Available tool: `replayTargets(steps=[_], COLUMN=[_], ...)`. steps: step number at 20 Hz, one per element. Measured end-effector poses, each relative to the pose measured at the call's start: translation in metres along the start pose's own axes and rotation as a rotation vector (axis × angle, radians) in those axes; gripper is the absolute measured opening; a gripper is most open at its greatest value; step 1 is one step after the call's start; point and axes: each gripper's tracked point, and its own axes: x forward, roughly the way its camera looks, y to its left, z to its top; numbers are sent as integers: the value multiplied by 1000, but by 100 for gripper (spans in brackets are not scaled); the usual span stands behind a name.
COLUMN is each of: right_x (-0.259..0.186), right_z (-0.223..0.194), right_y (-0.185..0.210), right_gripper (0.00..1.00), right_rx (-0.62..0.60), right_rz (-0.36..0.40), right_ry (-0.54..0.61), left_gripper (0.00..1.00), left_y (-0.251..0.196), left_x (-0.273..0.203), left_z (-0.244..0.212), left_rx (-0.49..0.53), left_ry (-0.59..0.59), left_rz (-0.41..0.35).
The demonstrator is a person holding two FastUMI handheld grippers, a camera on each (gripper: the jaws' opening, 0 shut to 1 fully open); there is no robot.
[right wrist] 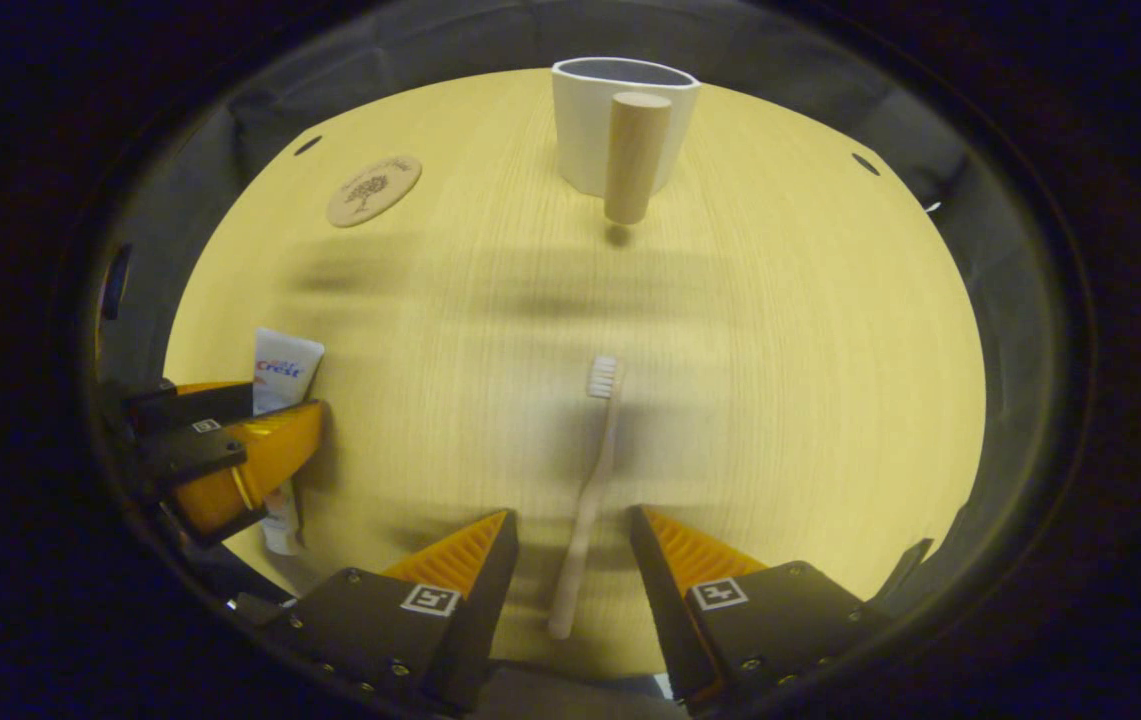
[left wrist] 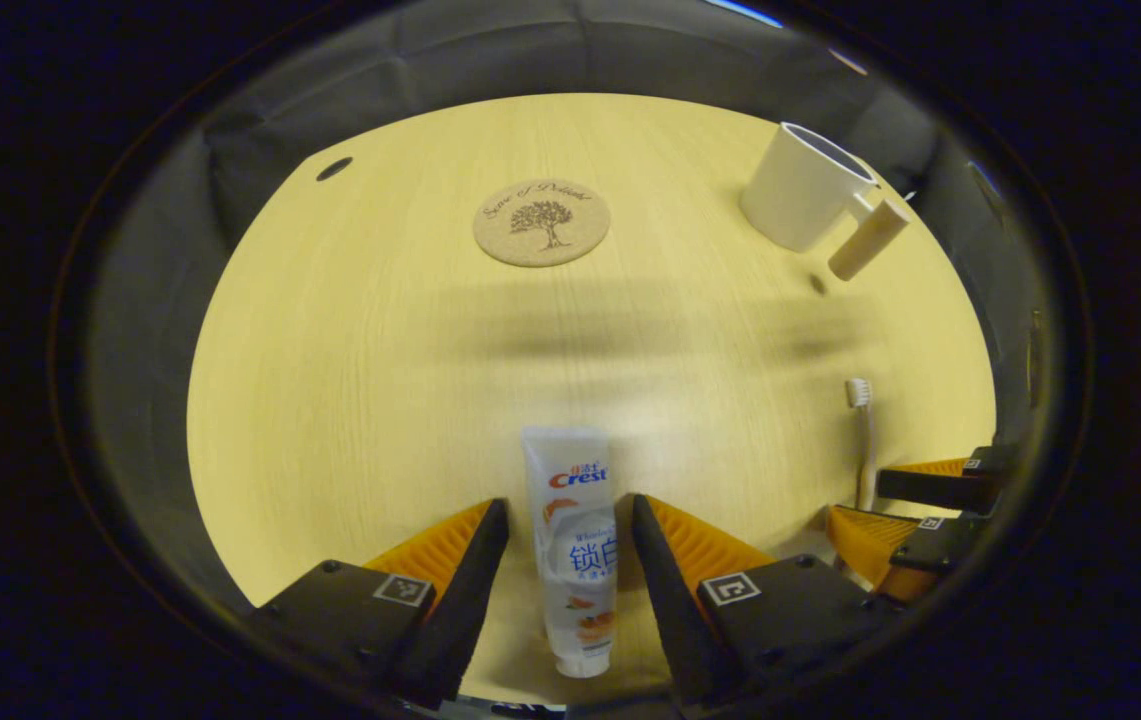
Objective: Put the toothbrush and toothpaste on the desktop into the cup, then pick up the cup and place it on the coaster on the desktop.
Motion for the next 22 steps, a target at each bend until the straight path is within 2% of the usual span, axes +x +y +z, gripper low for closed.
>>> replayTargets(steps=[1,2,4,5,6,8,9,11,12,13,17,18,22], right_x=[0,0,0,3,-1,-3,-3,-2,2,0,-2,-2,-10], right_z=[1,-2,-3,-4,-6,-4,-5,-5,-4,-2,1,1,4], right_y=[1,1,-5,0,0,-1,2,0,3,2,1,1,1], right_gripper=[52,46,50,22,20,21,13,13,12,5,5,5,5], right_rx=[3,-3,5,22,18,15,18,24,50,49,25,13,3], right_rz=[1,5,-10,8,12,16,35,46,68,87,104,105,110], right_ry=[0,15,6,26,30,17,18,5,5,4,-27,-38,-95], left_gripper=[77,71,59,60,56,50,48,49,46,47,38,31,31], left_y=[-1,-1,-1,0,0,1,0,-1,-1,-1,3,2,5], left_x=[0,0,0,1,-1,-1,0,-1,-1,-3,-7,-5,-12], left_z=[0,-1,0,0,1,1,2,1,0,-1,0,1,3], left_rx=[-6,-3,-14,-15,-20,-14,-18,-14,-11,-2,-24,-28,-51], left_ry=[1,-2,-6,-10,-10,-11,-11,-13,-11,-11,-43,-39,-76], left_rz=[0,0,1,3,1,2,3,-1,-7,-12,-1,-8,-10])
